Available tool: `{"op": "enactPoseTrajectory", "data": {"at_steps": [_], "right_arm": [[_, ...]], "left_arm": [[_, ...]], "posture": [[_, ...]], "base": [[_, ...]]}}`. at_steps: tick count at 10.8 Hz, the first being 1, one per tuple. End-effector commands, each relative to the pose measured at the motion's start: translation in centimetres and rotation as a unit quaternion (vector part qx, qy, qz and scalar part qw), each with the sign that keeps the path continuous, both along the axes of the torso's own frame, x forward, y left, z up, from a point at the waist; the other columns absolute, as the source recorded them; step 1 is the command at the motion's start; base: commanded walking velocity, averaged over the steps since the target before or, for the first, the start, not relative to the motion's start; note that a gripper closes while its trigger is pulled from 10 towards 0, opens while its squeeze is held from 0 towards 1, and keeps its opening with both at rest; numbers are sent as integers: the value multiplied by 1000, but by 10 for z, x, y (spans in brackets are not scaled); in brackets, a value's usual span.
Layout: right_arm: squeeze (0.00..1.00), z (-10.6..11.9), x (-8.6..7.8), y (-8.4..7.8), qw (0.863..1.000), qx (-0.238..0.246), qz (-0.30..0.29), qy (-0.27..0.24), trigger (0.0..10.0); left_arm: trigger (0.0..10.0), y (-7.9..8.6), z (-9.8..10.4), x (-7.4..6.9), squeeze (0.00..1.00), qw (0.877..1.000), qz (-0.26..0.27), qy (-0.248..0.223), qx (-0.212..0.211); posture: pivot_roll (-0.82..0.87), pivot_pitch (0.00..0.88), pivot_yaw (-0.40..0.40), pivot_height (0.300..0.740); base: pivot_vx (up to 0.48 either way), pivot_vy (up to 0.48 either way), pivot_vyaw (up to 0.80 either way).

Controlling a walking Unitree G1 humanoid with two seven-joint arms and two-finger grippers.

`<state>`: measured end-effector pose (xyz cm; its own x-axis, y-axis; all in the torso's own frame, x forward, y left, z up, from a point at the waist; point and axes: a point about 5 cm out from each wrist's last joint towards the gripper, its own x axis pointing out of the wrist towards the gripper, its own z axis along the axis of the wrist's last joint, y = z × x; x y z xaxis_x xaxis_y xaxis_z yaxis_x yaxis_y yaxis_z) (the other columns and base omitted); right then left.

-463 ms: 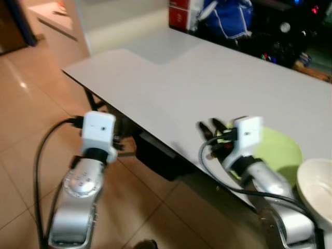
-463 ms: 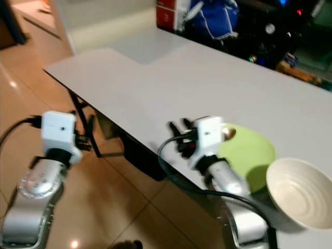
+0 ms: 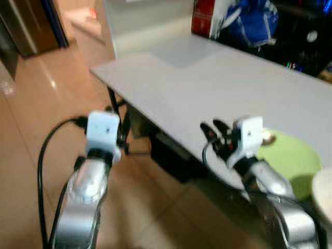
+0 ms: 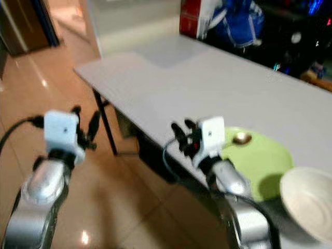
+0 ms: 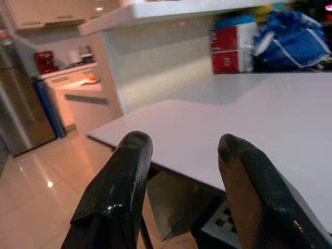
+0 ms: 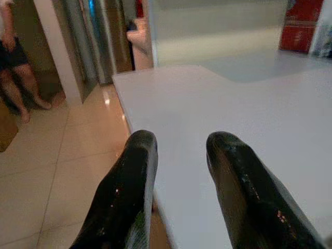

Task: Setting the table

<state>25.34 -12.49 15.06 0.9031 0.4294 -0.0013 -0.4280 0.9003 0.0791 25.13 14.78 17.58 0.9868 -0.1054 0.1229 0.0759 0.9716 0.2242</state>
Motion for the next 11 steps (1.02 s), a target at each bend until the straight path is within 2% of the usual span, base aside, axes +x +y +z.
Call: {"op": "enactPoseTrajectory", "data": {"at_steps": [1,5,11], "right_arm": [[0,7,0,5,1000,4,23,-12,10000],[0,7,-1,6,998,2,55,-16,10000],[0,11,0,4,997,-6,67,-24,10000]], "left_arm": [[10000,2,0,-1,0,1000,7,0,6],[10000,1,4,-5,0,1000,-2,-16,1],[10000,-1,7,-4,0,1000,-4,-29,-1]], "posture": [[41,0,-26,740],[50,0,-34,740],[49,0,-47,740]], "base": [[0,0,800],[0,0,800],[290,0,800]]}}
